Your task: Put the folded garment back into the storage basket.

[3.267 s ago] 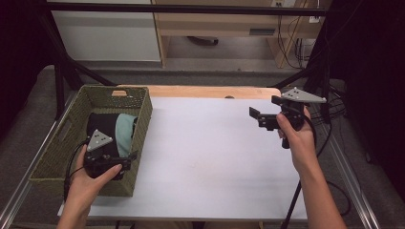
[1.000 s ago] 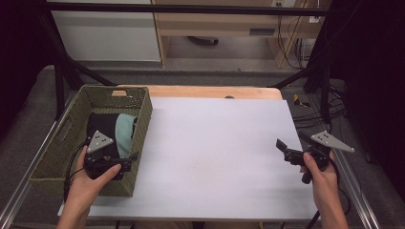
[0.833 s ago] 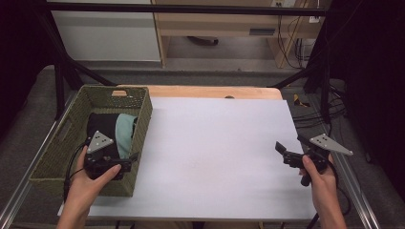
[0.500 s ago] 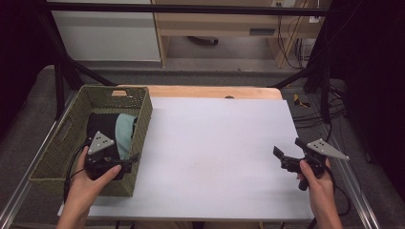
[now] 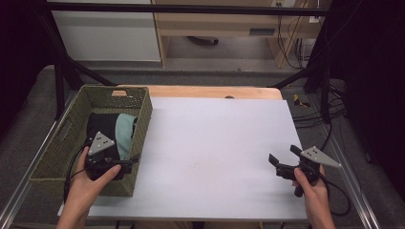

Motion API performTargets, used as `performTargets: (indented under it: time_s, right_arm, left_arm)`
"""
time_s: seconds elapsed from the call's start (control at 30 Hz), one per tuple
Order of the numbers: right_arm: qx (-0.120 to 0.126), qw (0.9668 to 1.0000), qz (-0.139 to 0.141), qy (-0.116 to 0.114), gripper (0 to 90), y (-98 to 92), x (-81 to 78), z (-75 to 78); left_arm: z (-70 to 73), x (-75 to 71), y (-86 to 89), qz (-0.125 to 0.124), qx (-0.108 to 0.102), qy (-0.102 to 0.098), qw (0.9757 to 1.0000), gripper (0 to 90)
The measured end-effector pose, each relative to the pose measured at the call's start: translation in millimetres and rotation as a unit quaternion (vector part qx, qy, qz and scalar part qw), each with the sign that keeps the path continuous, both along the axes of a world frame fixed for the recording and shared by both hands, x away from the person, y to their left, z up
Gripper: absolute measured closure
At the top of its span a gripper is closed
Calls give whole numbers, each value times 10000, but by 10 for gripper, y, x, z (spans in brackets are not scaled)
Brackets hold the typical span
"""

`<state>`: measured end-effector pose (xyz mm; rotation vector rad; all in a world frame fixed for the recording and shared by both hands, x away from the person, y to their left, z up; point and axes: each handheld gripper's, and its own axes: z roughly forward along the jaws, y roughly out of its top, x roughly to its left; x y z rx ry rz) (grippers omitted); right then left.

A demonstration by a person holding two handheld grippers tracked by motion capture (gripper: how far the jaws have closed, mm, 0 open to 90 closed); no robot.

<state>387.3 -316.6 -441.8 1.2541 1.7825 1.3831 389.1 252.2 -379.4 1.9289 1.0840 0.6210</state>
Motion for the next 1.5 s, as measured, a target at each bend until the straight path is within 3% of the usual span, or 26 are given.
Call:
performTargets:
  time_s: [0.57,1.5]
  right_arm:
    - [19,9997,181,136,49,224,-43,-264]
    - [-152,9988,462,52,50,535,18,-344]
  left_arm:
    - [-7,5,4,10,3,10,10000,45]
    - [-12,1,-7,-96,58,-15,9999,45]
